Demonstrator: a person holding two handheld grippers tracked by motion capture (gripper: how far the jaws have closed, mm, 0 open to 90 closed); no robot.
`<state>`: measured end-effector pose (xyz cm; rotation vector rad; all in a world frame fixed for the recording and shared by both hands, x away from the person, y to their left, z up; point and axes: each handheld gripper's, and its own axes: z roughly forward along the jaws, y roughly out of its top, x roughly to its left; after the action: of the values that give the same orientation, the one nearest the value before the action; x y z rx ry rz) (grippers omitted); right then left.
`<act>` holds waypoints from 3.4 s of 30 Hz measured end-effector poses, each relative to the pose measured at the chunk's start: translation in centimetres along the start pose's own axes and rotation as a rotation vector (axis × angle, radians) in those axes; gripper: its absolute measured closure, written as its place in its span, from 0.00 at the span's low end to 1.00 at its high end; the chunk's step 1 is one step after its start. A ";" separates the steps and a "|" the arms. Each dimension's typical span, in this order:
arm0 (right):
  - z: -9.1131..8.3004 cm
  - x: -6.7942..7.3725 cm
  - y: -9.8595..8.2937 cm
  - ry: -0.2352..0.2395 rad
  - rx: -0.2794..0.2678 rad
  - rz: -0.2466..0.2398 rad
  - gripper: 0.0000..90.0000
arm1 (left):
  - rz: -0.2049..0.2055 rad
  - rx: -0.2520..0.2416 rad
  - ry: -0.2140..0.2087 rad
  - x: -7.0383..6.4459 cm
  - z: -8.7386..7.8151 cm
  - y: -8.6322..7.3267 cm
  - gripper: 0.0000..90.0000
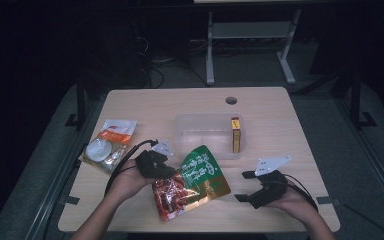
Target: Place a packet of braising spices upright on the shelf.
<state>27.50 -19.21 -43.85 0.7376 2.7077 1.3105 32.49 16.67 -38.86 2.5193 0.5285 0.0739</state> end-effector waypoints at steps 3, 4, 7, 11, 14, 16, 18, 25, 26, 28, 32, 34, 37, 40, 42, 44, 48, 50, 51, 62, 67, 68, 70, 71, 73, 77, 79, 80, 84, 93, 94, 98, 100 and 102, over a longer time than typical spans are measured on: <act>0.0 0.1 0.3 0.013 -0.004 0.019 0.18 | 0.013 -0.015 0.004 0.2 -0.5 0.4 1.00; 0.1 0.1 0.4 0.020 -0.003 0.029 0.18 | 0.028 -0.009 0.008 0.4 -0.7 0.6 1.00; 0.1 0.0 1.0 0.028 -0.024 0.052 0.18 | 0.020 -0.028 0.007 0.5 -1.1 1.0 1.00; 0.4 -0.1 2.2 0.036 -0.053 0.062 0.18 | 0.034 -0.045 0.007 0.6 -1.5 1.5 1.00; 0.9 -0.1 3.3 0.044 -0.068 0.056 0.18 | 0.031 -0.063 0.004 0.6 -1.7 1.9 1.00; 1.2 -0.1 4.0 0.048 -0.077 0.056 0.18 | 0.031 -0.074 0.005 0.5 -1.9 2.2 1.00; 1.5 -0.3 4.6 0.048 -0.090 0.055 0.18 | 0.038 -0.083 0.007 0.5 -2.1 2.4 1.00; 2.6 -1.2 5.9 0.056 -0.103 0.075 0.26 | 0.037 -0.121 0.005 0.4 -2.8 2.6 1.00; 2.8 -1.3 5.8 0.056 -0.094 0.077 0.28 | 0.036 -0.125 0.002 0.4 -2.9 2.6 1.00; 3.1 -1.5 5.5 0.059 -0.084 0.087 0.32 | 0.035 -0.136 0.000 0.3 -3.1 2.6 1.00; 3.5 -1.9 5.4 0.082 -0.082 0.090 0.45 | 0.042 -0.148 -0.008 0.2 -3.3 2.8 1.00; 3.8 -2.0 5.5 0.099 -0.091 0.084 0.53 | 0.041 -0.158 -0.009 0.0 -3.3 2.8 1.00; 4.6 -2.0 5.6 0.129 -0.077 0.082 0.58 | 0.042 -0.167 -0.012 -0.1 -3.4 2.9 1.00; 4.7 -2.0 5.5 0.139 -0.067 0.082 0.58 | 0.047 -0.172 -0.015 -0.1 -3.4 3.0 1.00; 4.9 -1.9 5.5 0.146 -0.060 0.077 0.62 | 0.044 -0.180 -0.014 -0.1 -3.5 3.0 1.00; 4.9 -1.8 5.5 0.158 -0.065 0.076 0.66 | 0.044 -0.184 -0.013 -0.1 -3.5 3.0 1.00; 5.0 -1.7 5.5 0.176 -0.055 0.069 0.79 | 0.041 -0.187 -0.008 -0.1 -3.6 2.9 1.00; 4.9 -1.7 5.6 0.188 -0.061 0.054 0.87 | 0.046 -0.184 -0.010 0.0 -3.6 2.9 1.00; 4.8 -1.7 5.6 0.189 -0.061 0.050 0.89 | 0.045 -0.186 -0.010 0.0 -3.6 2.9 1.00; 3.5 -1.5 6.0 0.249 -0.088 0.018 1.00 | 0.030 -0.218 -0.040 0.3 -3.6 2.4 0.99; 2.9 -1.1 6.4 0.243 -0.098 -0.009 1.00 | 0.033 -0.216 -0.043 0.5 -3.5 1.9 0.99; 2.7 -1.0 6.5 0.233 -0.098 -0.021 1.00 | 0.032 -0.213 -0.040 0.4 -3.4 1.8 0.99; 2.2 -0.9 6.8 0.222 -0.107 -0.035 1.00 | 0.024 -0.213 -0.049 0.4 -3.3 1.5 0.99; 1.7 -0.7 7.1 0.219 -0.117 -0.045 1.00 | 0.024 -0.211 -0.051 0.5 -3.3 1.4 0.99; 1.3 -0.6 7.5 0.218 -0.139 -0.057 1.00 | 0.020 -0.203 -0.053 0.5 -3.0 1.3 0.99; 0.7 -0.4 8.2 0.225 -0.160 -0.069 1.00 | 0.010 -0.187 -0.054 0.6 -2.4 1.1 1.00; 0.6 -0.2 8.6 0.224 -0.169 -0.077 1.00 | 0.014 -0.184 -0.054 0.7 -2.4 1.0 0.99; 0.6 -0.2 8.6 0.224 -0.169 -0.077 1.00 | 0.011 -0.184 -0.057 0.7 -2.5 1.0 0.99; 0.4 -0.3 8.7 0.225 -0.182 -0.084 1.00 | 0.019 -0.189 -0.045 0.8 -2.9 1.1 0.95; -0.7 0.0 9.1 0.211 -0.189 -0.110 1.00 | 0.019 -0.220 -0.011 1.1 -4.2 0.4 0.70; -0.8 0.0 9.1 0.208 -0.186 -0.114 1.00 | 0.018 -0.215 -0.007 1.0 -4.2 0.3 0.68; -1.2 0.1 9.6 0.200 -0.186 -0.126 1.00 | 0.013 -0.207 0.008 0.8 -4.1 -0.4 0.60; -1.4 0.2 9.8 0.195 -0.191 -0.131 1.00 | 0.008 -0.207 0.014 0.9 -4.0 -0.9 0.56; -1.8 0.2 10.1 0.183 -0.192 -0.132 1.00 | 0.003 -0.208 0.026 0.9 -3.8 -1.5 0.51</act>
<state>30.87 -15.07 -35.10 0.4342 2.6565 1.6474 32.21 20.12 -36.46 2.3191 0.5000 0.1551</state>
